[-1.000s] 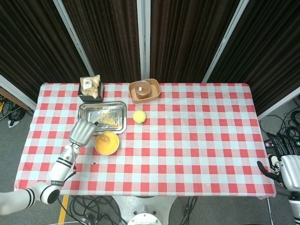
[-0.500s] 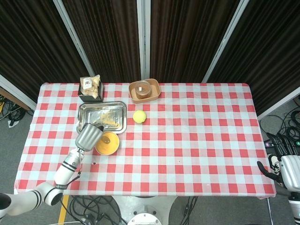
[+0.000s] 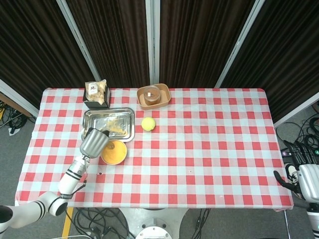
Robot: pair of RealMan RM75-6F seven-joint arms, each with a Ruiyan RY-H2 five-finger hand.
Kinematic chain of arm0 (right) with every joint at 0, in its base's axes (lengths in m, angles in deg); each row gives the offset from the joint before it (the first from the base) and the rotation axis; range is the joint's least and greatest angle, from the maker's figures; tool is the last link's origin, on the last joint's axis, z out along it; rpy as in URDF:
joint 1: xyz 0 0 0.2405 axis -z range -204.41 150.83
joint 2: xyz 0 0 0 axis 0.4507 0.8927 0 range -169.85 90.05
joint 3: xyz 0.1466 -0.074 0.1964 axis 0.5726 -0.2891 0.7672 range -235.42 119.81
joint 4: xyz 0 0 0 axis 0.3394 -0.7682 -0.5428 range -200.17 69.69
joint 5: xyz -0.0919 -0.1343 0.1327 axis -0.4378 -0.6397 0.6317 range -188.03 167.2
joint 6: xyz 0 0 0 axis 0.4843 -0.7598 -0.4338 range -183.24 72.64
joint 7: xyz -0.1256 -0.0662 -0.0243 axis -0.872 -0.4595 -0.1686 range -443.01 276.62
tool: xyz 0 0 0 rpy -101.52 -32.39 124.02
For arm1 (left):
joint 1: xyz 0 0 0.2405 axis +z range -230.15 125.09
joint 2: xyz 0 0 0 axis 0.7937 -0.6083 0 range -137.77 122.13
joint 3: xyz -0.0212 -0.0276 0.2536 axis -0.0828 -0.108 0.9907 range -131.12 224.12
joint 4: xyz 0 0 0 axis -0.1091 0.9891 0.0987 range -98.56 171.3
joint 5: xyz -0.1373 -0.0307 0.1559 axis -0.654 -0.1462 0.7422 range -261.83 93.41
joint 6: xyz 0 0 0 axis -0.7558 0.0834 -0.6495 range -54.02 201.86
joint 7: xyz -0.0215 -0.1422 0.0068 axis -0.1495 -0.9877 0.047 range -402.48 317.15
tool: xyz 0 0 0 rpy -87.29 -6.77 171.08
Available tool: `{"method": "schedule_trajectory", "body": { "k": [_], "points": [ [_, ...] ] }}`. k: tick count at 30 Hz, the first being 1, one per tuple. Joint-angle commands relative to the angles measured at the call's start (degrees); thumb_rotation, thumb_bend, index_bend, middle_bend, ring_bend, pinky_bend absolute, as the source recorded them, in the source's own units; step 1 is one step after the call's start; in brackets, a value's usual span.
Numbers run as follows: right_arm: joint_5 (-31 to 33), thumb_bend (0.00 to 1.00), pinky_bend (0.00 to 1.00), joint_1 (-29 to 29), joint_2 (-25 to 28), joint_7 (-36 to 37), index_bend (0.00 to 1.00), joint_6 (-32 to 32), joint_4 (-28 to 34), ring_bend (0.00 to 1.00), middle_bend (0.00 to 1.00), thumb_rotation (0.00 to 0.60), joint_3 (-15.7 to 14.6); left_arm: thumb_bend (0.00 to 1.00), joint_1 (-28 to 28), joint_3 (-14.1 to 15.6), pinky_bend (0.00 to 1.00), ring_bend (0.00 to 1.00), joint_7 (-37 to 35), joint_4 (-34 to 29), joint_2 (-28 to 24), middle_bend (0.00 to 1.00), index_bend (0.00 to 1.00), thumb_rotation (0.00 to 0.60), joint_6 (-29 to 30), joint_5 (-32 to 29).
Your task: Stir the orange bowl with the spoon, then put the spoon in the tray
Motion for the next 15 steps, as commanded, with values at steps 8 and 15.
{"method": "schedule_trajectory", "body": {
  "k": [8, 15],
  "points": [
    [0.0, 0.24, 0.0, -0.1, 0.0, -0.1, 0.0, 0.2, 0.1, 0.0, 0.12, 0.6, 0.0, 0.39, 1.7, 0.8, 0.99, 0.94, 2.2, 1.8, 3.4, 0.96, 0.73, 0.6, 1.9, 2.4],
    [-0.1, 0.24, 0.0, 0.1, -0.1, 0.1, 0.0, -0.1, -0.1, 0.0, 0.12, 0.6, -0.2, 0.39, 2.9, 0.6, 0.99, 0.94, 2.0, -0.9, 4.1, 0.96, 0.73, 0.6, 1.2, 1.9]
  ]
}}
